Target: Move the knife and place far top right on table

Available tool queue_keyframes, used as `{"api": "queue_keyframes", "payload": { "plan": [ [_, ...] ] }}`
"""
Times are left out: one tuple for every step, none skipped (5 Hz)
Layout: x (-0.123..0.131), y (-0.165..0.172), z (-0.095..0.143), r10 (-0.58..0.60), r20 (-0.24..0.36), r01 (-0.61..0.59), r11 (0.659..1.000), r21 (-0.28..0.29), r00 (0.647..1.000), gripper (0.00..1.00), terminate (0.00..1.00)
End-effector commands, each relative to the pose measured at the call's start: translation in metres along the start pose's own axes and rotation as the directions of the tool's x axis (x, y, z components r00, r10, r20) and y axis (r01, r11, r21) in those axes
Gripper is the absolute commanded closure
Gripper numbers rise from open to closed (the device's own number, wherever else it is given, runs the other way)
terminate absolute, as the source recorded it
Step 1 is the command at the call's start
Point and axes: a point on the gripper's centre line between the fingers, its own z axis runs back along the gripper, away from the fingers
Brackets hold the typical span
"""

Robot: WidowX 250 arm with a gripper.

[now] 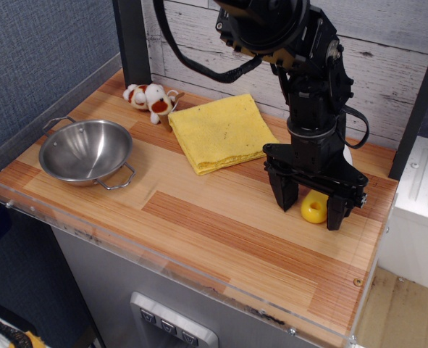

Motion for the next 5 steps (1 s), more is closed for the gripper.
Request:
{"api": "queue_keyframes", "payload": {
  "plan": [
    [0.003,0.001,0.03,0.006,0.076,-0.005,1.0,-0.015,0.997,0.0,0.0],
    [-0.004,0.001,0.054,0.0,0.117,0.0,1.0,-0.001,0.993,0.0,0.0],
    [-0.011,0.006,0.084,0.009,0.167,-0.007,1.0,-0.012,0.986,0.0,0.0],
    [-0.027,0.017,0.117,0.028,0.212,-0.025,1.0,-0.017,0.977,0.0,0.0],
    [-0.044,0.032,0.142,0.064,0.254,-0.062,0.998,-0.014,0.965,0.0,0.0]
  ]
}}
